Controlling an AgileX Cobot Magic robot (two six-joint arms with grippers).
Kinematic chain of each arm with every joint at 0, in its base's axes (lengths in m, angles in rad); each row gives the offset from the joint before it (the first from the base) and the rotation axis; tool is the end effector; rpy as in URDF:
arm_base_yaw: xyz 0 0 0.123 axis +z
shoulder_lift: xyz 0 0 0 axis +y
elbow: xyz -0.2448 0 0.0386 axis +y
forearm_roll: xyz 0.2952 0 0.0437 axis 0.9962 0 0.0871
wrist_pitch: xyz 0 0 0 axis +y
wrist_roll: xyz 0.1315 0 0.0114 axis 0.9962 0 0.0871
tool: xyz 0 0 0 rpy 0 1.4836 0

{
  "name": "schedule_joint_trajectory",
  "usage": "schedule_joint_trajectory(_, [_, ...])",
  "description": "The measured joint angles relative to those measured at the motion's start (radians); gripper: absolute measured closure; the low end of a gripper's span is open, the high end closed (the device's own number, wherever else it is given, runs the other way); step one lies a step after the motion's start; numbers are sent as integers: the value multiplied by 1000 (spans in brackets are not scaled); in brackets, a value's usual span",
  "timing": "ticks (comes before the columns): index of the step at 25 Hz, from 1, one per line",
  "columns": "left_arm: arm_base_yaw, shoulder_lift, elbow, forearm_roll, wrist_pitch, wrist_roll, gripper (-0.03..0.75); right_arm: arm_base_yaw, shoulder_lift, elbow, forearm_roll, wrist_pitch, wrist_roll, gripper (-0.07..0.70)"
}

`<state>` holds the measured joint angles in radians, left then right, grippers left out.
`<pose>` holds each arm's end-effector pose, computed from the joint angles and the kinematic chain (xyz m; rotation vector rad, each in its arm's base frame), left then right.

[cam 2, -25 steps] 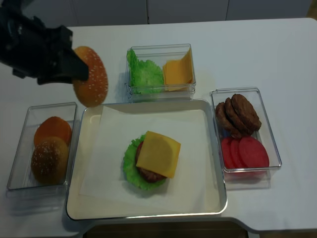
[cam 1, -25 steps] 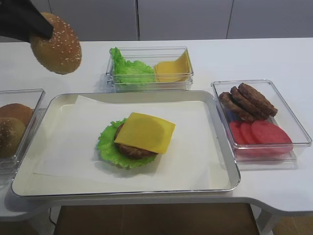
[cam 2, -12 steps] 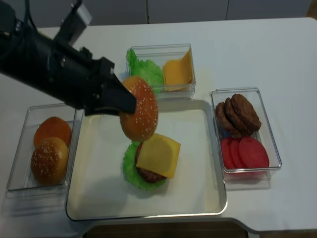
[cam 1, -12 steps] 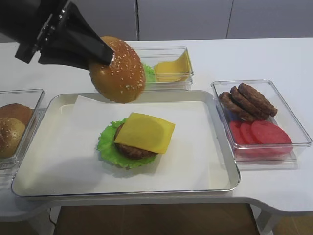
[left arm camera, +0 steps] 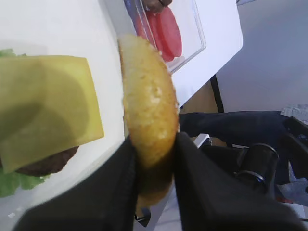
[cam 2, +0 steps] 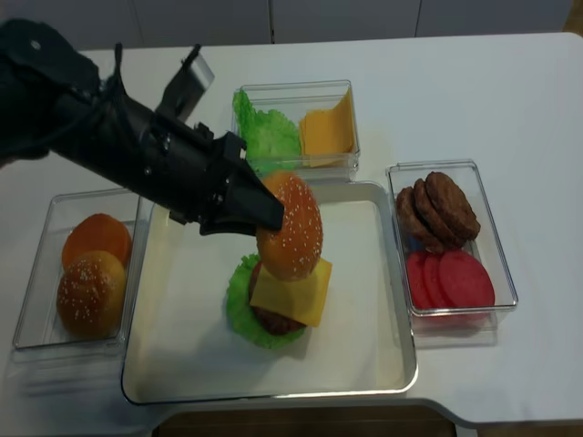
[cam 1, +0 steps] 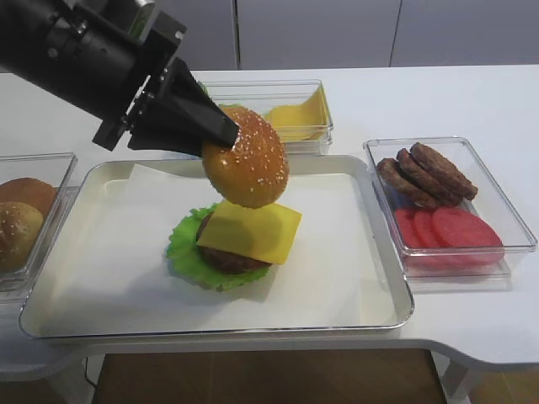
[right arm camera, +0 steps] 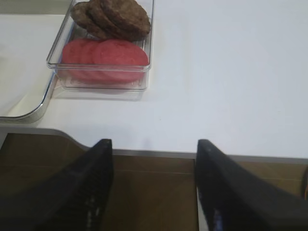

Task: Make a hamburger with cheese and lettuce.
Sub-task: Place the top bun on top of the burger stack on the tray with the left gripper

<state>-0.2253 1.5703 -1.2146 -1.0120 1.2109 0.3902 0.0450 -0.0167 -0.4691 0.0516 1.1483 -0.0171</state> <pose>0.3253 -0.1821 0.2305 0.3652 2.6299 -1.3660 0.1055 0.0110 0.2622 -0.0714 2.1447 0.0791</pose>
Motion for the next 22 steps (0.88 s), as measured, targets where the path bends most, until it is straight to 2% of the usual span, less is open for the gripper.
schedule_joint_trajectory(8, [0, 39, 65, -7, -7, 68, 559, 0, 0, 0, 0, 0, 0, 200])
schedule_joint_trajectory(22, [-2, 104, 69, -103, -17, 128, 559, 0, 0, 0, 0, 0, 0, 200])
